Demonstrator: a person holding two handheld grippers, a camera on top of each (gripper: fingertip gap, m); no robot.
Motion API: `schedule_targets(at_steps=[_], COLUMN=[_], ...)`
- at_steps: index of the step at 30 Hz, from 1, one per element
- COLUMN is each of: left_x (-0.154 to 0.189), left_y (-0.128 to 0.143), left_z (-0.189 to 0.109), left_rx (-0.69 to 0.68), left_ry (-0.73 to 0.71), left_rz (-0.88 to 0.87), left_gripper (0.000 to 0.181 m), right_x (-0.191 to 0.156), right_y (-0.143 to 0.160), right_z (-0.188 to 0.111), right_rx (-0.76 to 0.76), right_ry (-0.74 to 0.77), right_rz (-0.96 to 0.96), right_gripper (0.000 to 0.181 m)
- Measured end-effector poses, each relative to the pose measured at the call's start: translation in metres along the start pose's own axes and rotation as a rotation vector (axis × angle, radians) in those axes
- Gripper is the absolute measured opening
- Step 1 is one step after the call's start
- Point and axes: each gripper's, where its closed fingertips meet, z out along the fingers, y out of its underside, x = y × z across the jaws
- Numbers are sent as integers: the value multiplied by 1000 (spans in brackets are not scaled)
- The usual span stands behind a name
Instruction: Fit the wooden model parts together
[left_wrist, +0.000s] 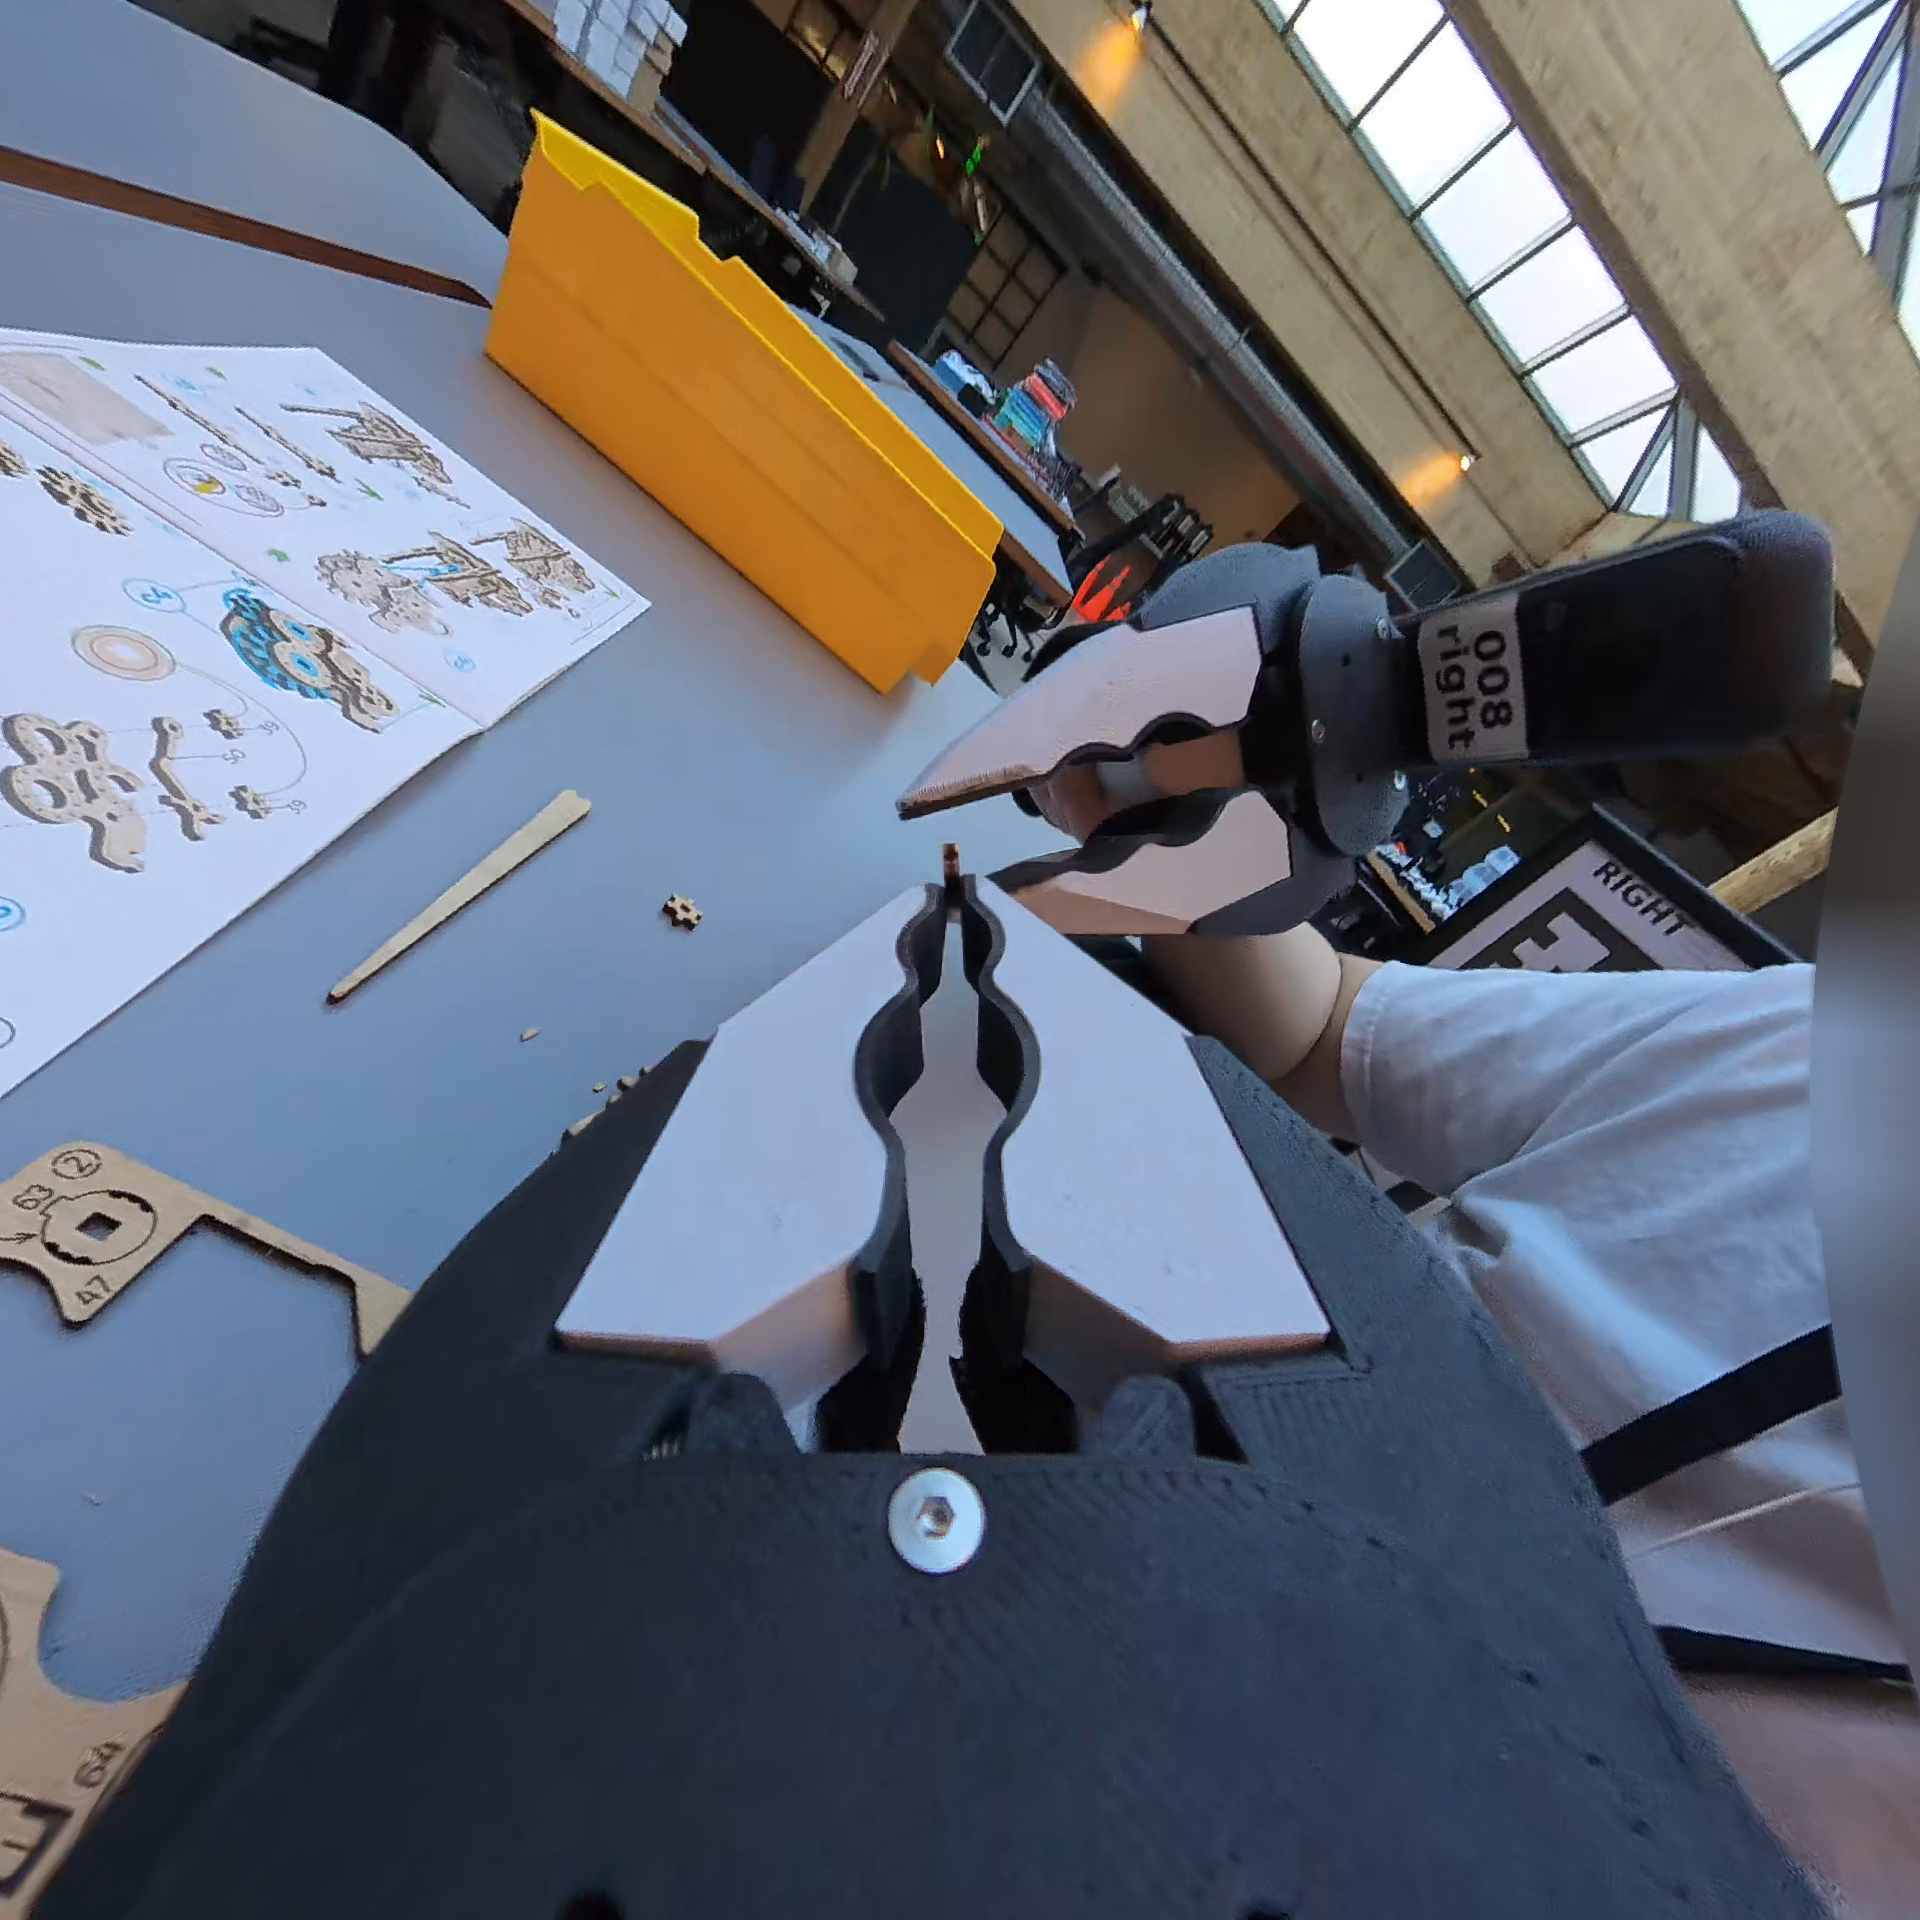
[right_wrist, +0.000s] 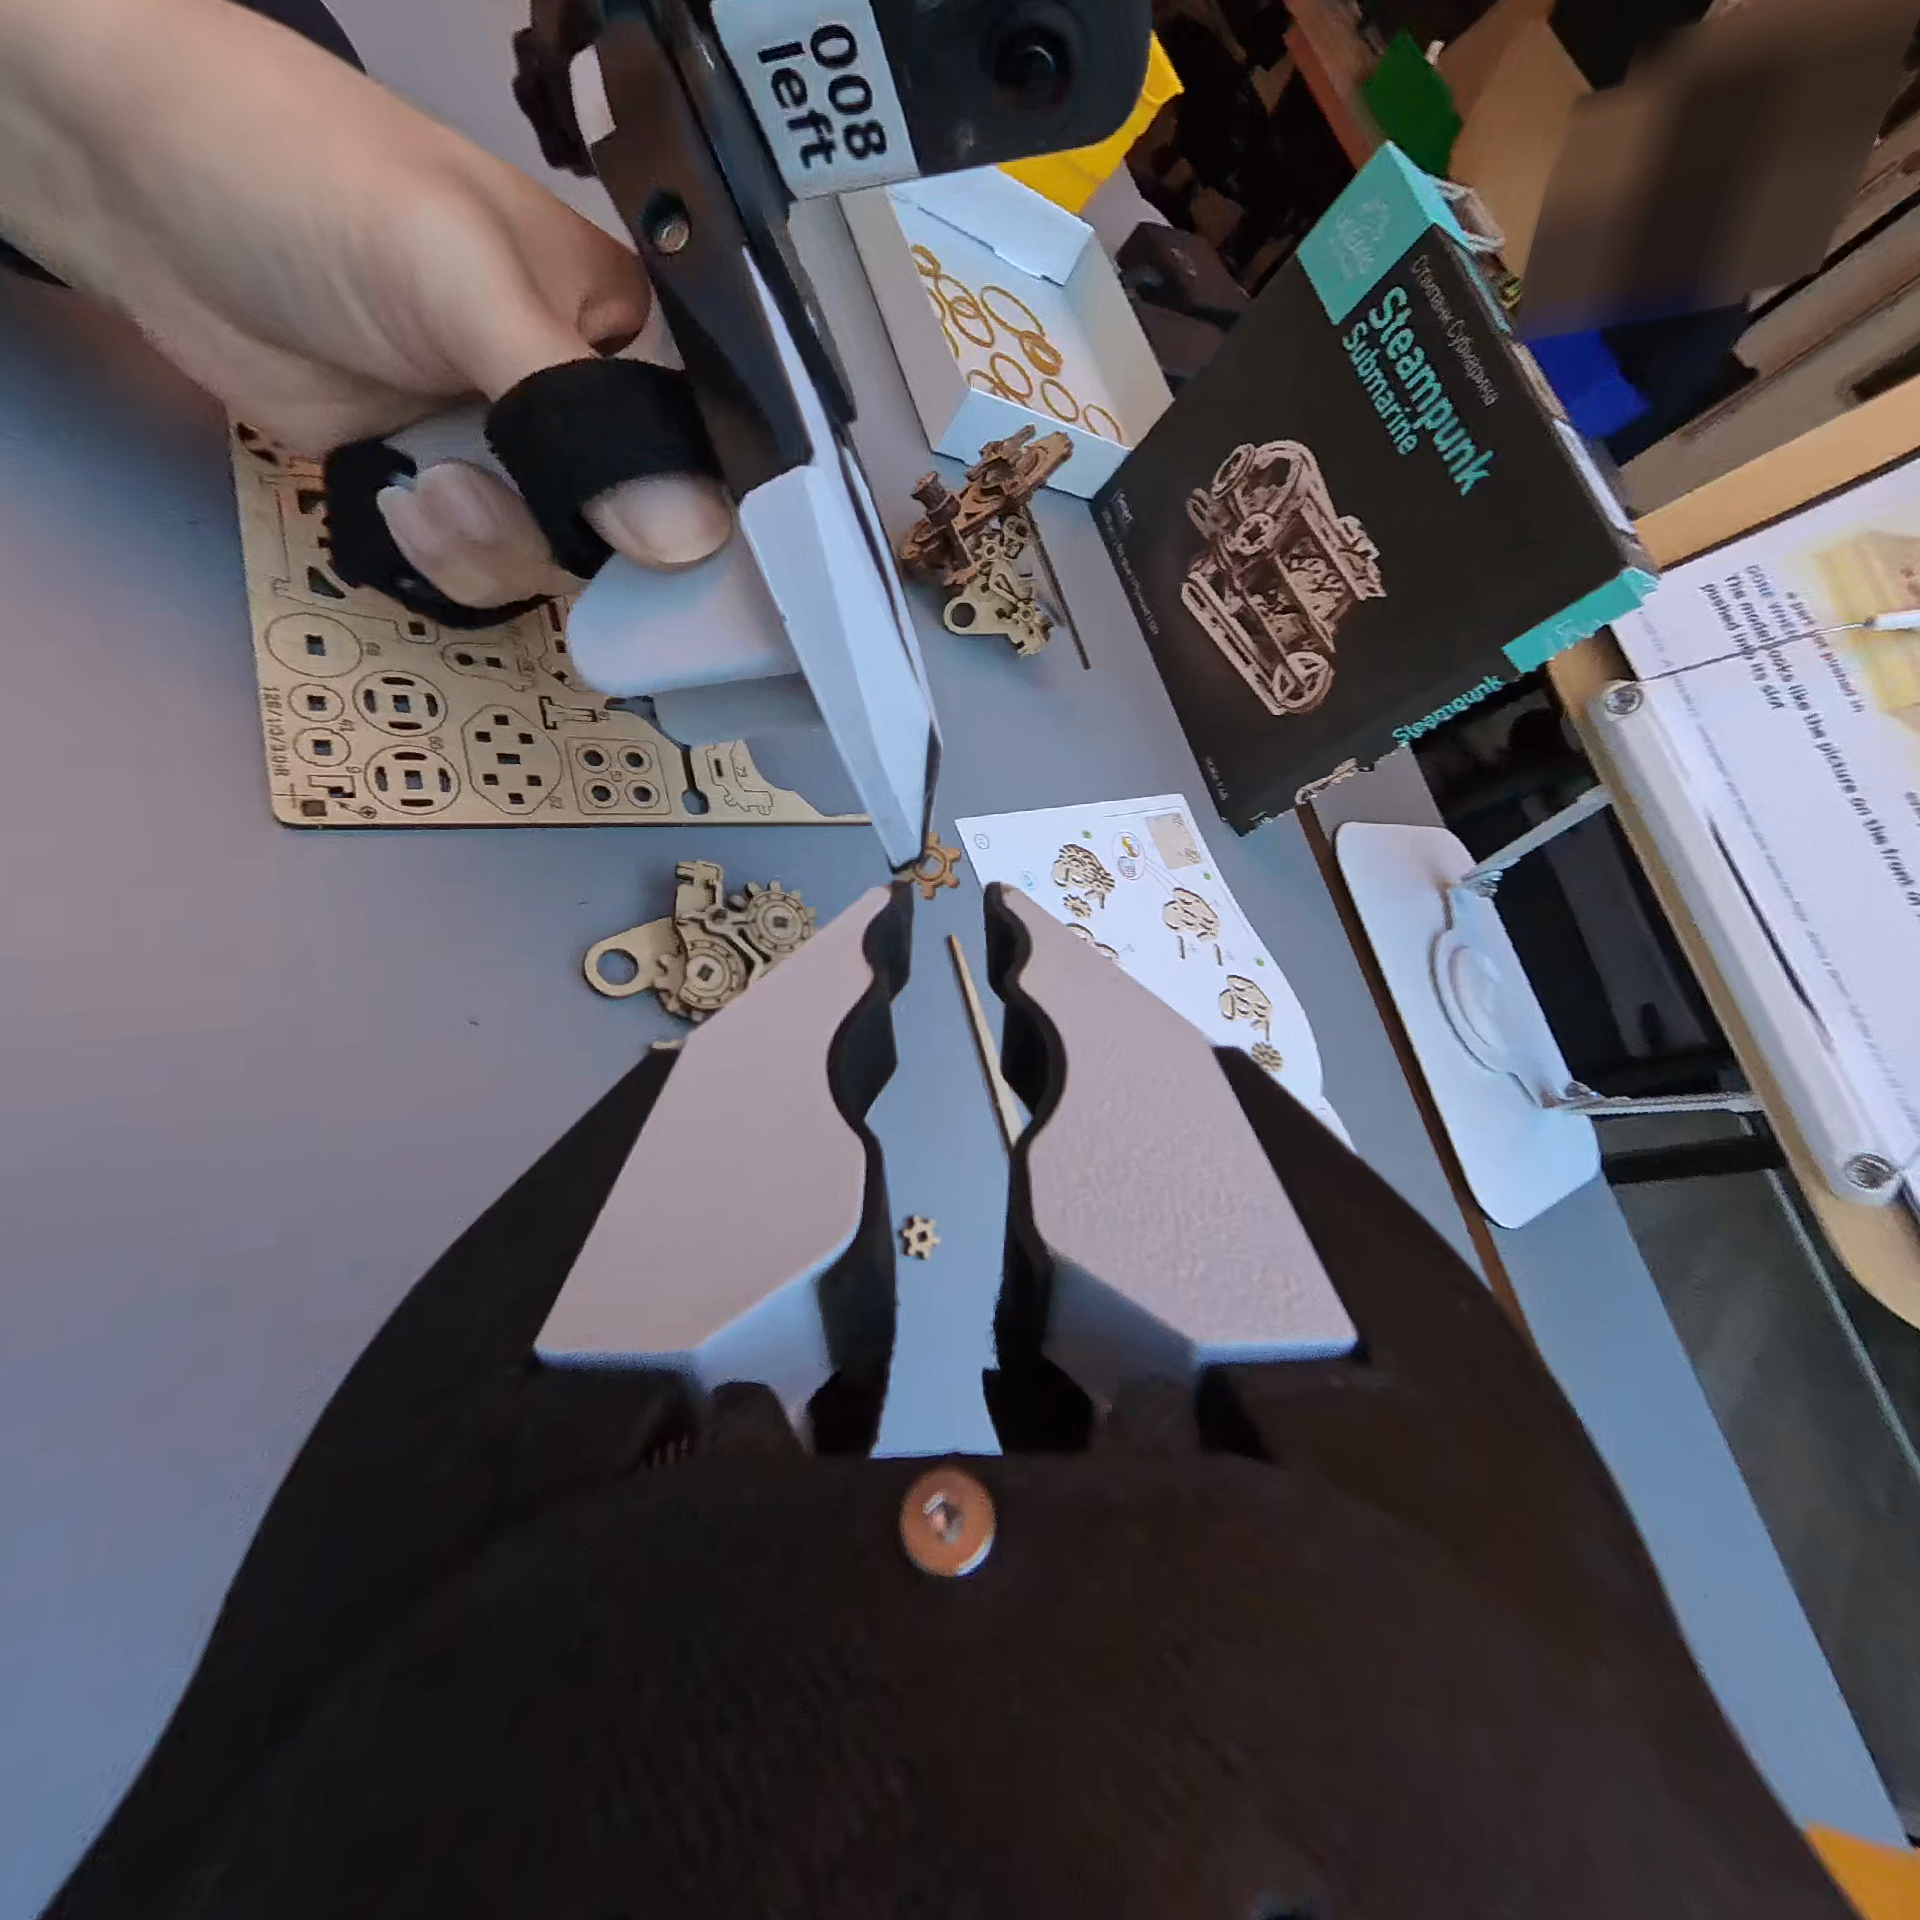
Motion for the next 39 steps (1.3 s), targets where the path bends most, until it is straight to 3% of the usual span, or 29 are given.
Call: schedule_targets(at_steps=[11, 23, 29, 39], left_x=[-3, -4, -7, -11], left_y=[-4, 11, 22, -4], left_z=[1, -1, 3, -6], left_rx=[57, -85, -139, 57], left_ry=[-7, 73, 42, 68], left_rz=[-26, -69, -57, -203], left_gripper=[0, 11, 1, 0], right_x=[-1, -18, -28, -5], right_y=[-1, 11, 17, 1], right_z=[4, 1, 6, 6], right_rx=[-5, -49, -77, 27], right_ry=[31, -81, -117, -22], right_rz=[19, -120, -129, 91], right_gripper=[11, 10, 10, 19])
